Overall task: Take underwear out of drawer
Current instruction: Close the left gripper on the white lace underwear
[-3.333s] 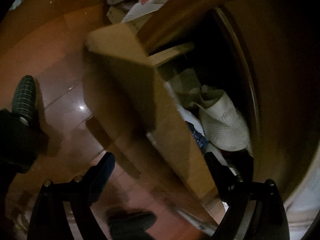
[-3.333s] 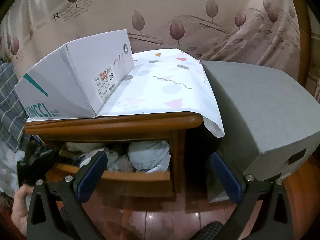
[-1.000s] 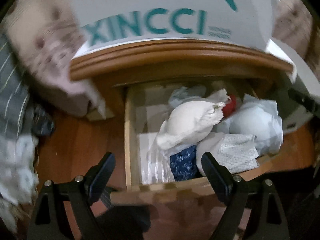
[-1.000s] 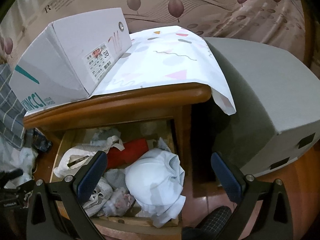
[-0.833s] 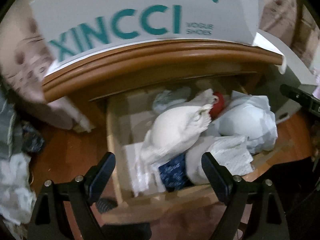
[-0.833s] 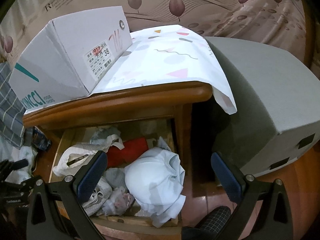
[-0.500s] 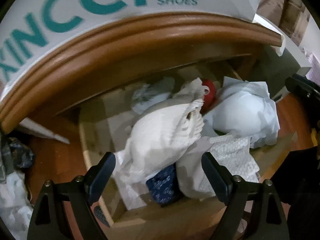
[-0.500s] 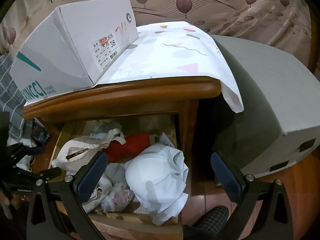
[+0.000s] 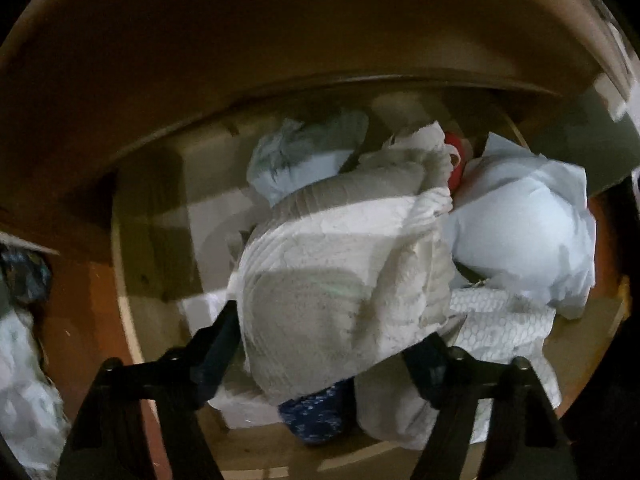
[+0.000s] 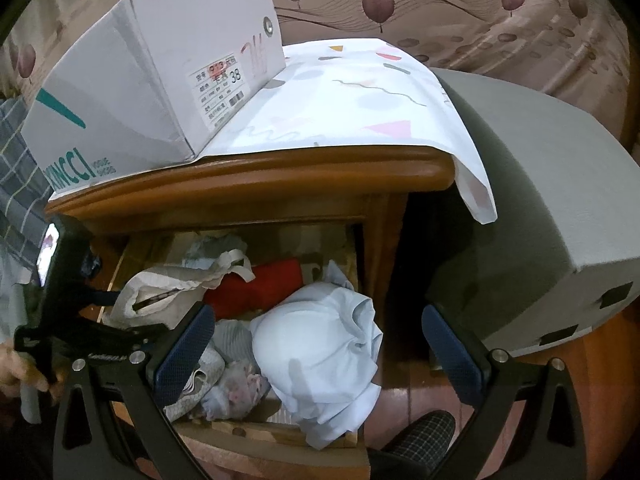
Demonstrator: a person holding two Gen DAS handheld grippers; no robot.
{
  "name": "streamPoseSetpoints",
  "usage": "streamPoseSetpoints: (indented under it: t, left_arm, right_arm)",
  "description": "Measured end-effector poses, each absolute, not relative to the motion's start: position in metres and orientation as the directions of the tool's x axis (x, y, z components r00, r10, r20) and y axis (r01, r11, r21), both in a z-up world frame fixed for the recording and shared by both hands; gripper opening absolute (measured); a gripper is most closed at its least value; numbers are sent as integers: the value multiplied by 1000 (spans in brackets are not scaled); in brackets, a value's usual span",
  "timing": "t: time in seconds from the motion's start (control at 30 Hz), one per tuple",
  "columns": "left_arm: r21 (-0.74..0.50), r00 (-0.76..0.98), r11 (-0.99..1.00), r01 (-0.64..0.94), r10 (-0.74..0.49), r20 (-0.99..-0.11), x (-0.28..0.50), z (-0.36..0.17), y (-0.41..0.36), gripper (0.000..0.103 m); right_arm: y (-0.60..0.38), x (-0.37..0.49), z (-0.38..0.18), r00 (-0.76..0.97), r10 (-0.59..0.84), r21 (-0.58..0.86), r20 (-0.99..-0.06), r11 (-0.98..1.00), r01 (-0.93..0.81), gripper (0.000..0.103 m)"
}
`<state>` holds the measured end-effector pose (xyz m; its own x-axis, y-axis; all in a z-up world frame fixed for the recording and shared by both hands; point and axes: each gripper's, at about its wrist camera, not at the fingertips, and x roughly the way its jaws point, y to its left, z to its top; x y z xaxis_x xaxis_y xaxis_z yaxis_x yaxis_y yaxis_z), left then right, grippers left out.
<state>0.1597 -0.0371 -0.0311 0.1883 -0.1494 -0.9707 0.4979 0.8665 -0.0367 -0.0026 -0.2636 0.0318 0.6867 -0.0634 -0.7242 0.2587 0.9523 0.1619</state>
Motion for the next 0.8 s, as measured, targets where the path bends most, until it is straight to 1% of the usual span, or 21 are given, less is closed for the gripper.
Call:
streamPoseSetpoints:
  t: [0.1,0.23,0.3,0.43,0.6,0.73,0.8]
  left_arm:
    - [-64,182,880,471,-168,-969,160,-31,-34,54]
    - [-110,179,899,423,-202,-963,159,-29,-26,41]
    - [-127,188,908,400,-217,-958,157,-30,-21,37]
    - [-154,203,916,372,-242,-949,153,-24,-15,33]
    - [-182,213,925,334,-262,-941,144,-14,-1,32]
    - [-206,232,931,302,-282,-931,137,-7,13,32]
    - [-214,240,935,283,-285,-928,129,-2,21,32]
  right_arm:
    - [-261,-2,30,684,-57,159,-727,955,249,102]
    - [-257,0,27,672,-20,180,-740,957,226,102]
    - [-253,1,25,663,6,192,-749,959,208,102]
    - [-238,6,16,613,93,225,-785,964,142,102]
    - [-210,16,11,548,195,247,-813,969,22,102]
    - [-186,33,7,482,214,221,-850,974,-43,102]
    - [-176,45,5,428,238,232,-872,970,-67,102]
